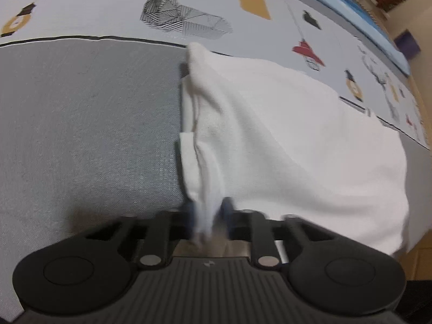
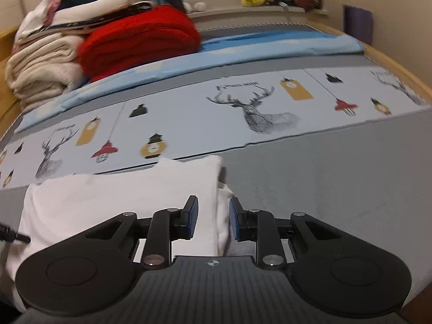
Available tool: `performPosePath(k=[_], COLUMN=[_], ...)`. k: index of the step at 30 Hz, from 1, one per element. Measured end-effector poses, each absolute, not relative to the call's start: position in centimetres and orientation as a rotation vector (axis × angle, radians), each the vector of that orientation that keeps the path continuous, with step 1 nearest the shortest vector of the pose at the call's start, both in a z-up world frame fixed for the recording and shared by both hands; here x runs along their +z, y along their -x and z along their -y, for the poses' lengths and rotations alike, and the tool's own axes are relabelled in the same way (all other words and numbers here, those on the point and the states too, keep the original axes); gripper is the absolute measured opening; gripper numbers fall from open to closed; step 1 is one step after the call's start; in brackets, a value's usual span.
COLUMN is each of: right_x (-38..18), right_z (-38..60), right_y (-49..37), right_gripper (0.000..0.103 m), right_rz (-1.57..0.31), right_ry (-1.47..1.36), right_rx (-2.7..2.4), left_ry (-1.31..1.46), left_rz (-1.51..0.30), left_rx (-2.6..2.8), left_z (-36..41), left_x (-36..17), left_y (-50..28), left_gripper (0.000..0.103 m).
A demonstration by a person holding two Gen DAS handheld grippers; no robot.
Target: Fold small clothes
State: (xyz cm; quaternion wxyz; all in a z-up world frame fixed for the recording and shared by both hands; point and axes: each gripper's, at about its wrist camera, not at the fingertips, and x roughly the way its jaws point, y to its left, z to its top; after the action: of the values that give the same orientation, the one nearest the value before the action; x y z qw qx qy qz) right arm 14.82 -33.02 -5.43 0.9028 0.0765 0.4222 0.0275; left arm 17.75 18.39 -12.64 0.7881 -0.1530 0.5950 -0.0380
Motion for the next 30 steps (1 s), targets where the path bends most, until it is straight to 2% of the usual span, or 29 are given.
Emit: performPosePath(k=[10, 17, 18, 19, 21, 22, 28, 29, 30], right_x=[-6.1, -6.5, -6.6, -6.7, -6.7, -6.7, -6.7, -6.8, -6.8], right_z=[32.2, 29.5, 29.3, 29.1, 28.8, 28.8, 29.4, 29.6, 29.8], right_y=[-15.9, -16.7, -16.7, -16.7, -16.8, -16.8, -16.6, -16.6, -16.6], right_gripper=[0.026, 0.026, 0.026, 0.026, 0.026, 0.026, 0.026, 0.026, 0.026], right_rz=[-0.874, -0.894, -0.897, -0.900, -0.901, -0.900, -0.907, -0.910, -0.911], right_ry=[-0.218, -0.162, -0.159, -0.156, -0.153, -0.153, -0.145, -0.146, -0.149], right_rx=[0.002, 0.038, 0.043, 0.048, 0.056, 0.060, 0.069, 0.066, 0.064], left_ry=[0.277, 0.360, 0.371, 0.377, 0.391, 0.396, 0.414, 0.402, 0.394], left_rz=[-1.189, -1.211, -1.215, -1.220, -1.238, -1.250, -1.277, -1.276, -1.272], left_rx=[0.050, 0.035, 0.037, 0.046, 0.057, 0.057, 0.055, 0.049, 0.036], left_z=[-23.2, -26.5, -26.6, -26.8, -27.0, -27.0, -27.3, -27.2, -27.0], left_x=[-10.2, -10.2, -10.2, -10.2, -10.5, -10.7, -11.9, -11.9, -11.9], left_y=[-15.4, -14.5, -14.6, -14.6, -14.6, -14.8, -15.4, -15.5, -15.5], left_gripper=[0.011, 0.015, 0.017, 0.025, 0.035, 0.035, 0.034, 0.032, 0.022])
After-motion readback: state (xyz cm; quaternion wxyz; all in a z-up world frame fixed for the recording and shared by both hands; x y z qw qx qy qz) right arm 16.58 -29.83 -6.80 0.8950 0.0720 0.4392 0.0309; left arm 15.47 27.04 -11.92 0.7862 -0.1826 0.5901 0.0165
